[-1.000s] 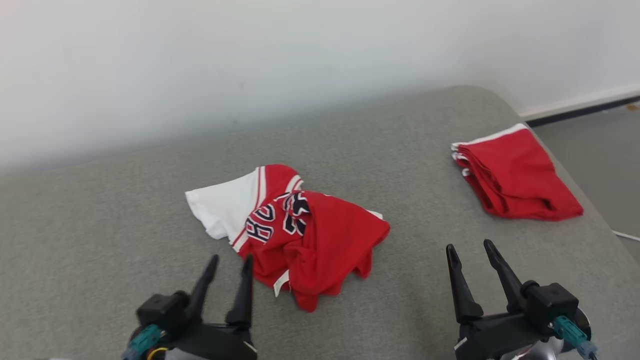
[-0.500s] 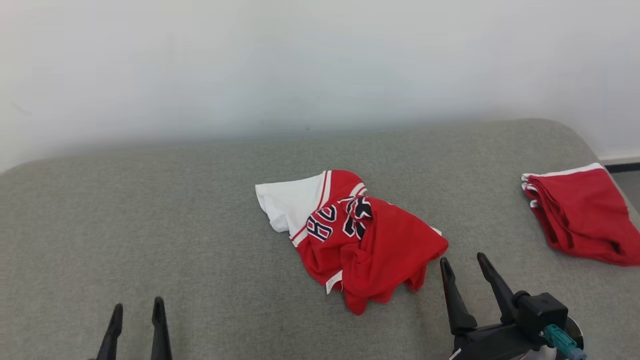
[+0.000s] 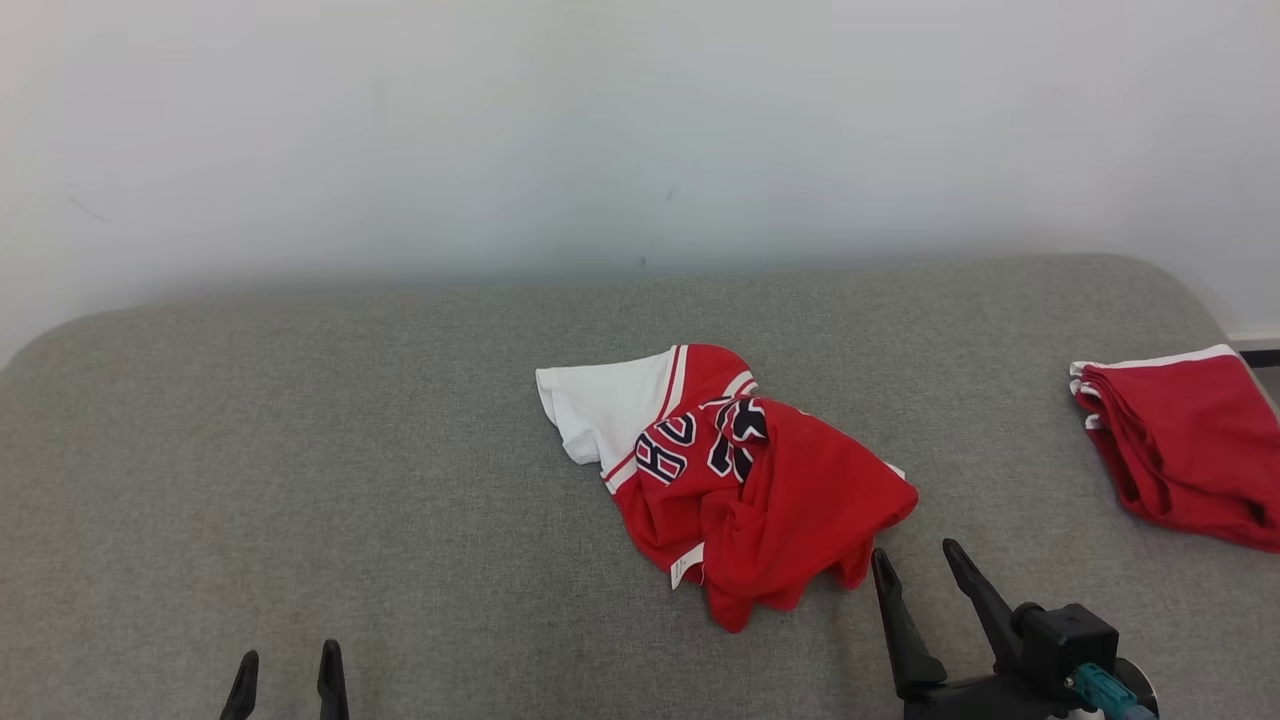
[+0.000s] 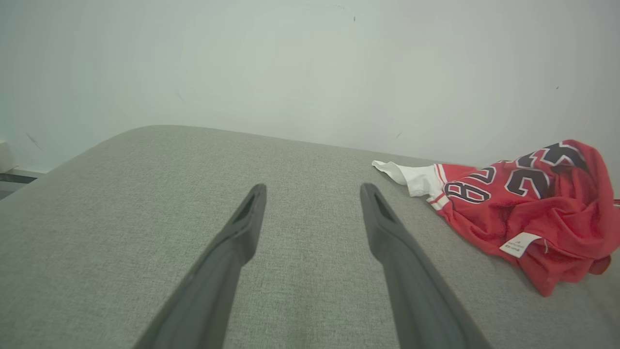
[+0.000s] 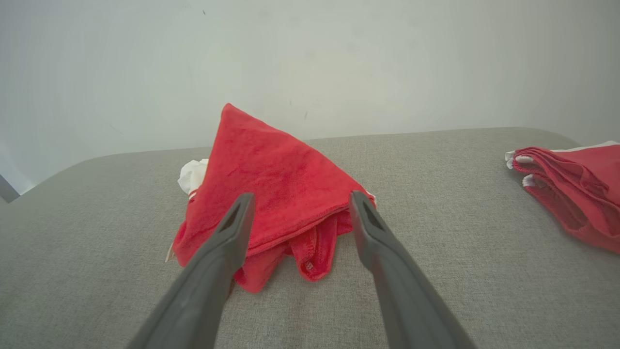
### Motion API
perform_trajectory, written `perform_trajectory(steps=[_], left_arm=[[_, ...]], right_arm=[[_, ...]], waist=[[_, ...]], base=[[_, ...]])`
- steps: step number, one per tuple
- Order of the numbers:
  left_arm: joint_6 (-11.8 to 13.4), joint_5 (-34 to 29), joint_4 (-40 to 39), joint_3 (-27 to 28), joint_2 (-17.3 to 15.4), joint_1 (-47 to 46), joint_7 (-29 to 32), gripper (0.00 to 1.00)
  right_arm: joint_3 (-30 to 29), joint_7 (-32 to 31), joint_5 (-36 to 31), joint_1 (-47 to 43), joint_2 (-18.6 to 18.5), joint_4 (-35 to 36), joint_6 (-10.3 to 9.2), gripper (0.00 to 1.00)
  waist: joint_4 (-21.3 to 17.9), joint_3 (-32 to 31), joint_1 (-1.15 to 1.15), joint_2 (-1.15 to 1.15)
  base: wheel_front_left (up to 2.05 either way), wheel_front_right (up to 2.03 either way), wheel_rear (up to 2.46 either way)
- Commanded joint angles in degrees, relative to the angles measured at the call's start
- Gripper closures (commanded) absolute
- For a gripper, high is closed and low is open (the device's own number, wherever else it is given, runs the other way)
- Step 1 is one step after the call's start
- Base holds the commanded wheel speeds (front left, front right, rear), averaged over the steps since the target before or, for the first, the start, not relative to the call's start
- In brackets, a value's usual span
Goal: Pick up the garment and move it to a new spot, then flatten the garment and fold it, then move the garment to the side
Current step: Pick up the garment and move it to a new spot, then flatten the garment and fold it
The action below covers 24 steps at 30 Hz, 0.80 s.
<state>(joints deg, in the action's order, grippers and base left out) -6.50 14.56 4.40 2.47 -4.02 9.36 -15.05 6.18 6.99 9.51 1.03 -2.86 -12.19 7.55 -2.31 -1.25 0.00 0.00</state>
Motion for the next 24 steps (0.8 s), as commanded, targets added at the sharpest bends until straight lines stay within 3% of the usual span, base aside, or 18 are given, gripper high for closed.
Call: perform_trajectory(steps=[1,24], left_arm=[[-0.13,-0.58,-0.38,0.21,0.26,-0.73,-0.18,0.00],[-0.84,-0.52,1.57,-0.49,1.08,-1.29,-0.18,0.00]], right_arm=[[-0.11,-0.10,0.13,0.26,-0.03,0.11,-0.14,0.00],[0.79,0.32,0.62,1.19,-0.03,-0.45,-0.14,0.00]], waist=[[-0.14,0.32,0.00,0.00],[-1.89,1.08,0.00,0.00]], base=[[0.00,0.00,0.00],[0.00,0.00,0.00]])
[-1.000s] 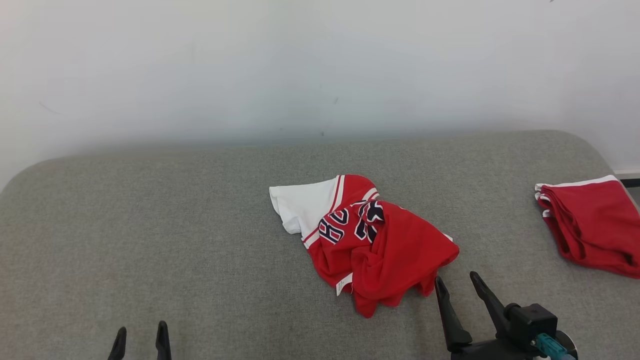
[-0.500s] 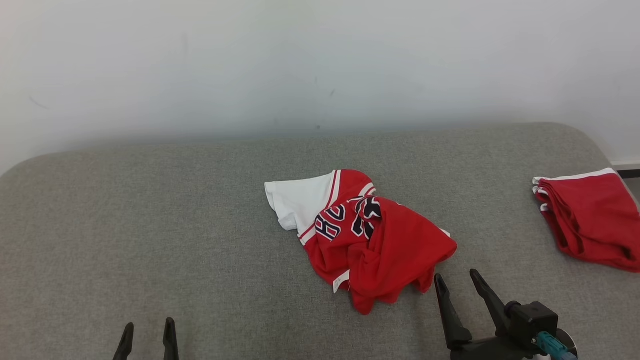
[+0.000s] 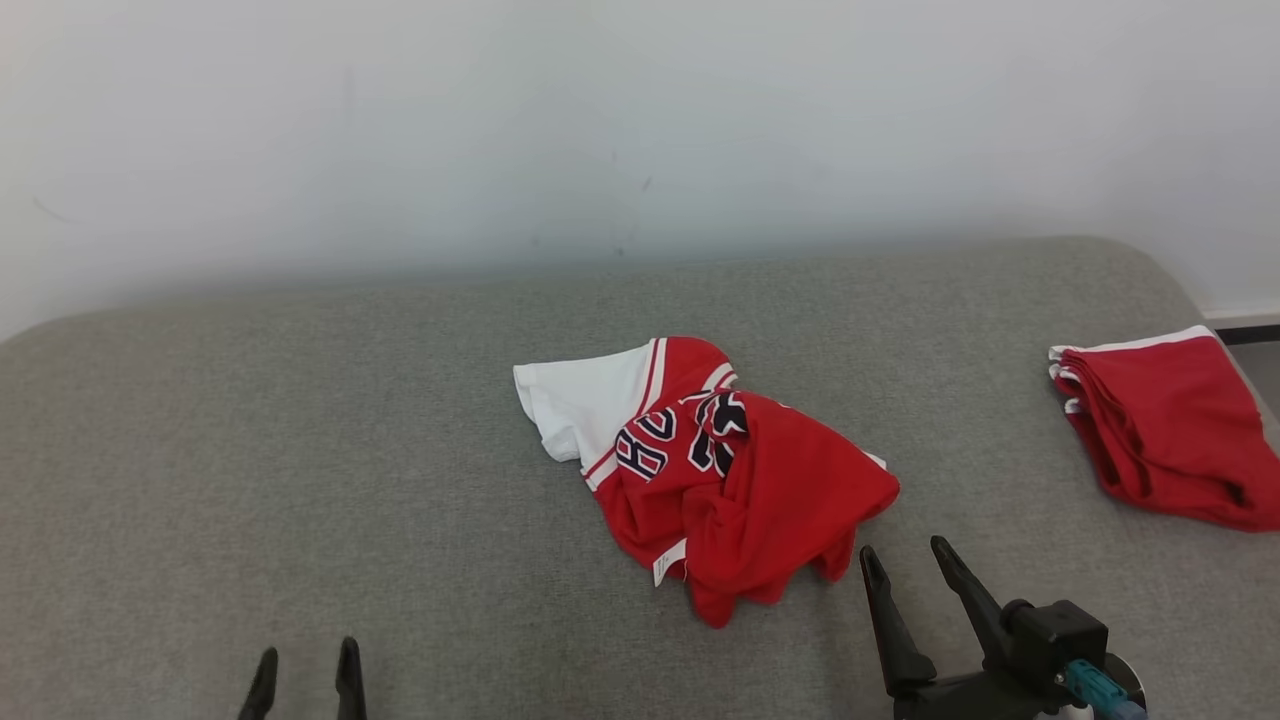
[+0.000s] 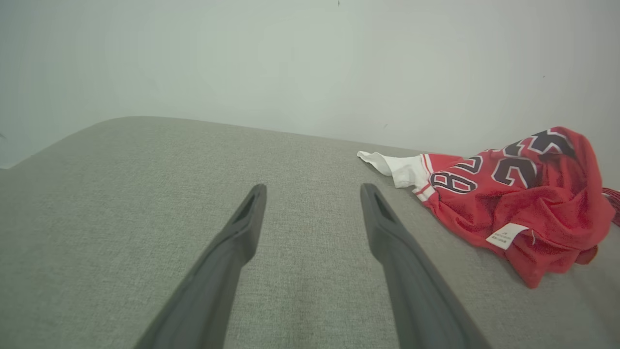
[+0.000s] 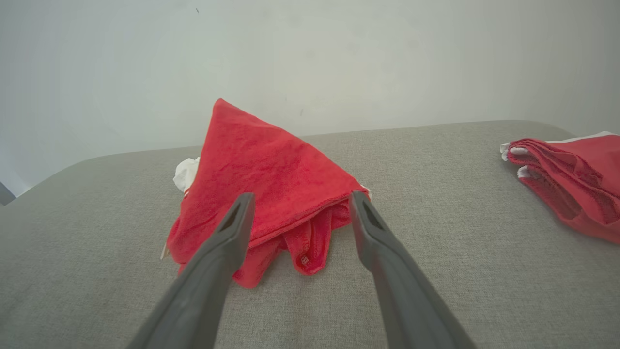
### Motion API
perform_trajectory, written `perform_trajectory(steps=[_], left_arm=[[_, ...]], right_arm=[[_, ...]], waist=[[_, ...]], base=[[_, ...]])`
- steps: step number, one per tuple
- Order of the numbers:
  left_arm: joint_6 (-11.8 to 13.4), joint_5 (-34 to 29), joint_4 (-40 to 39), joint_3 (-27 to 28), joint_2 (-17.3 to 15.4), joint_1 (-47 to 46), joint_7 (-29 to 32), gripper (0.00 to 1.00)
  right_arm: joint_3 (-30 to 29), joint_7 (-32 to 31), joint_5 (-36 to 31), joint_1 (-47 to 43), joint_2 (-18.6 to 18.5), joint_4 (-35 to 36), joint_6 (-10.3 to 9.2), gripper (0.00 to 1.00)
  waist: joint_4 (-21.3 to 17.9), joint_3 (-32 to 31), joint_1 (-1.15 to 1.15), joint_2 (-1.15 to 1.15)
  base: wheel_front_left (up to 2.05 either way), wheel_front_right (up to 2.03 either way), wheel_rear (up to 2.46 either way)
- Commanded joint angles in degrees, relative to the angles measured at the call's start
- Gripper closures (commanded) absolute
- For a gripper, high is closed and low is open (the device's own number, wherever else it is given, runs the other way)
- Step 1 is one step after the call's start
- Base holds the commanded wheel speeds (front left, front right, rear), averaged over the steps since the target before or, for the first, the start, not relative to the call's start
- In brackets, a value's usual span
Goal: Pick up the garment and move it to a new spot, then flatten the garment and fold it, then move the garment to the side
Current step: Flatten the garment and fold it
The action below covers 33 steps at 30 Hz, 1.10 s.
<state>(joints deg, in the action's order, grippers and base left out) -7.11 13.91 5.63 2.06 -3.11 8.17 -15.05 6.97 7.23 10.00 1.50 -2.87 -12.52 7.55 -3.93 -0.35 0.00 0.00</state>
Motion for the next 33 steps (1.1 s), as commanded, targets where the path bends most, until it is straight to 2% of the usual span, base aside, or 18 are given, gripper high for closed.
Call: perform_trajectory(steps=[1,6,11,22,29,33], left_arm=[[-0.24,0.20,0.88,-0.35,0.20,-0.26,-0.18,0.00],[-0.23,1.23,4.89,-0.85,-0.23,-4.27,0.39,0.00],[-0.34,1.65,7.49,-2.49,-2.13,-11.99,4.07,0.00],[-0.32,1.69,18.68,-9.08,-6.70,-35.81,17.79,0.00],[0.49,0.58,30.78,-13.33,-6.93,-48.00,27.28,0.00],[1.53,-0.63,35.47,-14.51,-6.51,-51.38,30.05,0.00]], right_arm=[[0.08,-0.03,0.14,0.78,-0.03,-0.11,-0.14,0.00],[0.94,-0.45,0.63,1.31,-0.04,-0.01,-0.14,0.00],[1.03,-0.27,0.46,2.30,-0.02,0.41,-0.14,0.00],[1.97,1.01,1.46,4.77,0.00,-0.31,-0.14,0.00],[2.73,2.68,2.83,6.19,0.03,-1.65,-0.14,0.00],[2.62,3.55,3.26,6.67,0.01,-2.08,-0.14,0.00]], waist=[[-0.64,0.31,0.00,0.00],[-3.46,1.23,0.00,0.00],[-7.55,3.11,0.00,0.00],[-19.01,8.92,0.00,0.00],[-25.24,12.43,0.00,0.00],[-26.60,13.70,0.00,0.00]], base=[[0.00,0.00,0.00],[0.00,0.00,0.00],[0.00,0.00,0.00],[0.00,0.00,0.00],[0.00,0.00,0.00],[0.00,0.00,0.00]])
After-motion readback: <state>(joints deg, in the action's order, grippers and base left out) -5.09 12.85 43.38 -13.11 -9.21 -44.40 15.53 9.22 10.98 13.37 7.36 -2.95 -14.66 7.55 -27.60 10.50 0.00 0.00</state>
